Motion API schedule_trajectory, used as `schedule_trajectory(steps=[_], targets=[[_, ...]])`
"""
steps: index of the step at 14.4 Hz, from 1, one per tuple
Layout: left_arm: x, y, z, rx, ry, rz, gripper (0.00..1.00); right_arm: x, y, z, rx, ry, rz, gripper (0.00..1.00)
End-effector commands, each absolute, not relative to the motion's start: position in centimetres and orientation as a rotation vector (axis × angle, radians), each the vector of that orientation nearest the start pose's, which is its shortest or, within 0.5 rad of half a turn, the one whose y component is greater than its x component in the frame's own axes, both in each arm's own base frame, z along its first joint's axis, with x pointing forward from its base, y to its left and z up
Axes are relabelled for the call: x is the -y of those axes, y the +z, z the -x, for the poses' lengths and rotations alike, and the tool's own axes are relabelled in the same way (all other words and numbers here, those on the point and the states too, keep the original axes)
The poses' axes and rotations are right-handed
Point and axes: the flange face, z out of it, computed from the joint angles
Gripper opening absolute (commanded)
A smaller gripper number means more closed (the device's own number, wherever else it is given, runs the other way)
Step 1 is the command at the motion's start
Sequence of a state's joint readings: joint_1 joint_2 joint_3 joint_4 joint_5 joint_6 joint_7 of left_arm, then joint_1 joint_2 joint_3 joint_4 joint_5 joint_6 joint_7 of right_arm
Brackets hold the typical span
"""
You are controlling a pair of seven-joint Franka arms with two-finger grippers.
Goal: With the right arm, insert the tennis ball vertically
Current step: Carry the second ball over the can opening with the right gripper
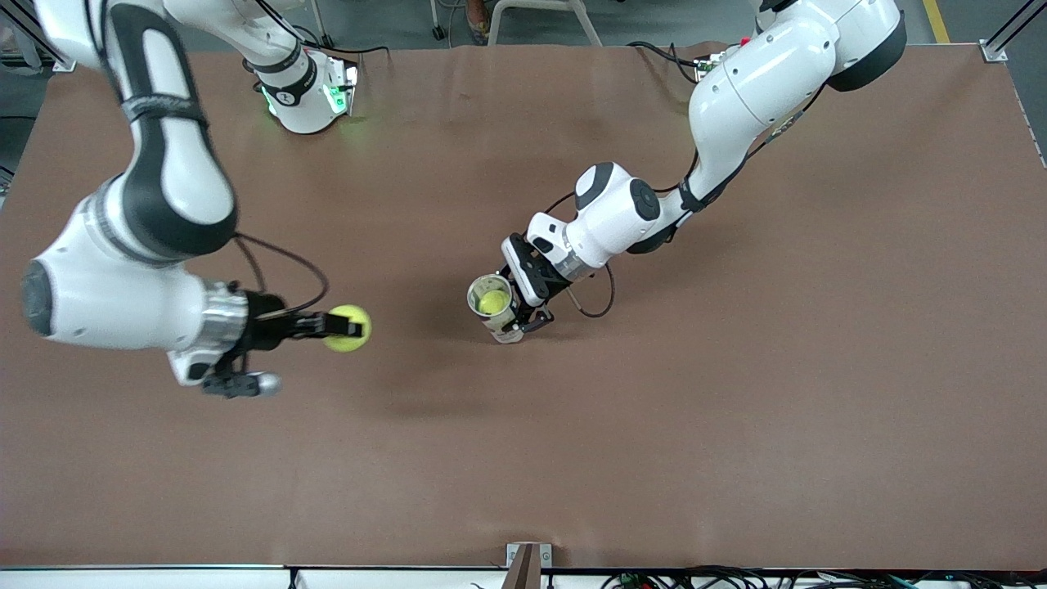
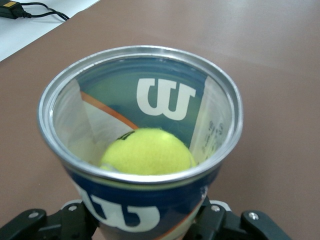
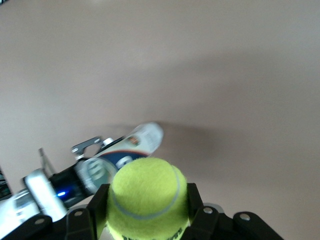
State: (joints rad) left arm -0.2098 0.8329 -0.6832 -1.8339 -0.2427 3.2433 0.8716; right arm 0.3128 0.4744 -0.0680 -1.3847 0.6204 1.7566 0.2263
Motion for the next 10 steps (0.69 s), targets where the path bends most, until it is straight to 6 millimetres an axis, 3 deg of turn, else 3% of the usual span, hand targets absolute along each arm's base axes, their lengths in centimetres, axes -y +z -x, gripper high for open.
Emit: schedule_trajectory(steps=[1,5,10], targets=[[46.9,21.6,-49.6,-1.840,-1.164,2.883,0.73,-29.9,43.9,-62.2,-0.298,0.424,2.570,0.32],[46.9,21.7,-49.7,-1.835,-1.166,2.887,0.74,-34.0,43.7,-60.8,-0.307,0.413,2.577,0.32],[46.9,21.8,-49.8,-1.834,-1.171,2.885,0.74,-36.4,40.7,-60.7,-0.341,0.405,2.582,0.32]])
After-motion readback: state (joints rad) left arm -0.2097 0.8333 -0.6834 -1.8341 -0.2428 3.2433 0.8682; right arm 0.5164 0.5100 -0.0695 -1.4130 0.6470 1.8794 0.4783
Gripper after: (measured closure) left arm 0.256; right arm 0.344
